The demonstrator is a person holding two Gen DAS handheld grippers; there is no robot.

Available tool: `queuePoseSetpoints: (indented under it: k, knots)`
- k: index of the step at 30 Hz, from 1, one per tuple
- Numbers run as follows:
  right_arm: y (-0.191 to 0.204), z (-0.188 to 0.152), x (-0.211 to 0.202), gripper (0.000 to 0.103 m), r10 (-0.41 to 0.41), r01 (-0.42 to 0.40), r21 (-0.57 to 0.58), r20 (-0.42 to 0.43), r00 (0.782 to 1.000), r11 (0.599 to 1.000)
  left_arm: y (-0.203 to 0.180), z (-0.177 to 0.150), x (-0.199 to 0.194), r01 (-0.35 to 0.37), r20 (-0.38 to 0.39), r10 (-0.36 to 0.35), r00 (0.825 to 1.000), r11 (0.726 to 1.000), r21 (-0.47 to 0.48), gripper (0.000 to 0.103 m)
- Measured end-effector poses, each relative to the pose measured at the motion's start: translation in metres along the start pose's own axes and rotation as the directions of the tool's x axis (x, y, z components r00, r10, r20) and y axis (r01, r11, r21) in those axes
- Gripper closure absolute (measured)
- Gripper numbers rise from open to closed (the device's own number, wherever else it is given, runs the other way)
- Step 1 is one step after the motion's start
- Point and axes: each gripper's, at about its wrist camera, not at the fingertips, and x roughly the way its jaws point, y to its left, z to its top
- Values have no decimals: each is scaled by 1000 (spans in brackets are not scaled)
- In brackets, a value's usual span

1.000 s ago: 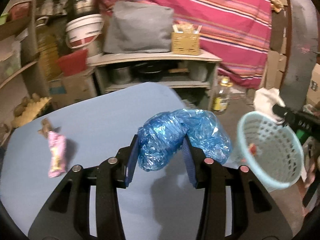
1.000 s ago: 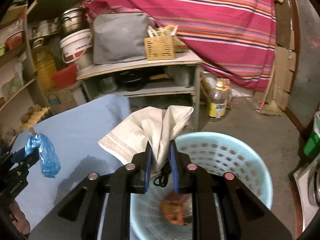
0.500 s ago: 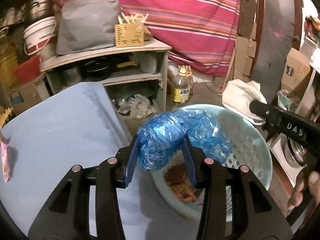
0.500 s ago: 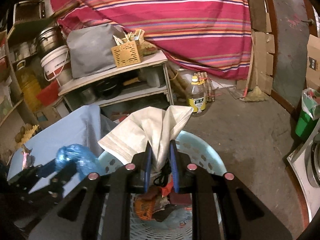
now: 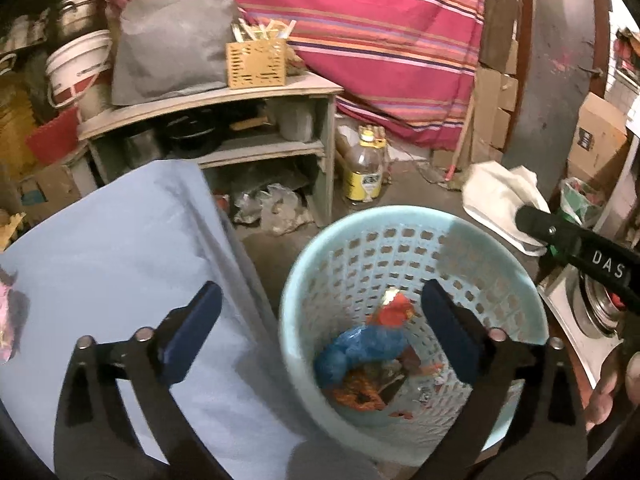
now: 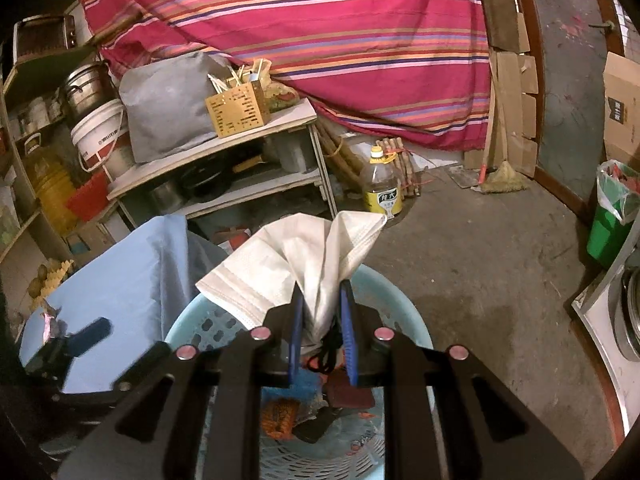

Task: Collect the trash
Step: 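Open both tools to drop the blue bag and white cloth into the basket, then move the left tool to the pink snack bag and grasp it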

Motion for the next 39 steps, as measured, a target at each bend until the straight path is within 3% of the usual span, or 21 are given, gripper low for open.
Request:
queuePoseSetpoints:
  k: [7,8,9,11,14,16,18,20,26,30,33,39]
  knots:
    - [14,-2,4,81,-34,33,-45,-17,999,998,38,1,-5,-12,-34,9,999,996,-86,5]
    - [17,-2,6,72,-42,41,-47,-24,999,998,44,0,-7,-22,-35,19,999,995,-95,5]
    - [19,-3,8,53,-50,48,-49,-30,998,998,50,-1,-8,-30,-36,26,999,994,-102,5]
    - [23,-5,11,37,-79,76,-71,-38,996,995,60,-2,-10,-43,-38,39,999,993,-108,5]
    - [31,-7,16,35,-103,98,-101,-53,993,990,75,-5,-13,-70,-40,66,997,990,-119,5]
    - [34,-8,18,27,-120,113,-104,-59,991,988,87,-9,-15,-87,-45,82,996,988,-126,5]
    - [36,-7,19,26,-123,117,-102,-60,991,988,97,-11,-16,-119,-55,113,992,985,-124,5]
    - [40,-6,19,16,-127,121,-93,-54,991,988,109,-15,-20,-167,-59,162,985,979,-114,5]
    - [54,-6,25,9,-160,156,-87,-52,986,984,167,-31,-35,-271,-63,265,962,953,-134,5]
    - [66,-6,31,9,-174,168,-94,-54,983,981,228,-40,-46,-366,-81,357,931,910,-194,5]
    - [71,-6,32,8,-178,174,-81,-48,983,981,267,-45,-50,-401,-111,385,916,885,-236,5]
    - [71,-6,38,7,-119,120,18,-71,990,993,334,-54,-46,-473,-169,443,881,843,-258,5]
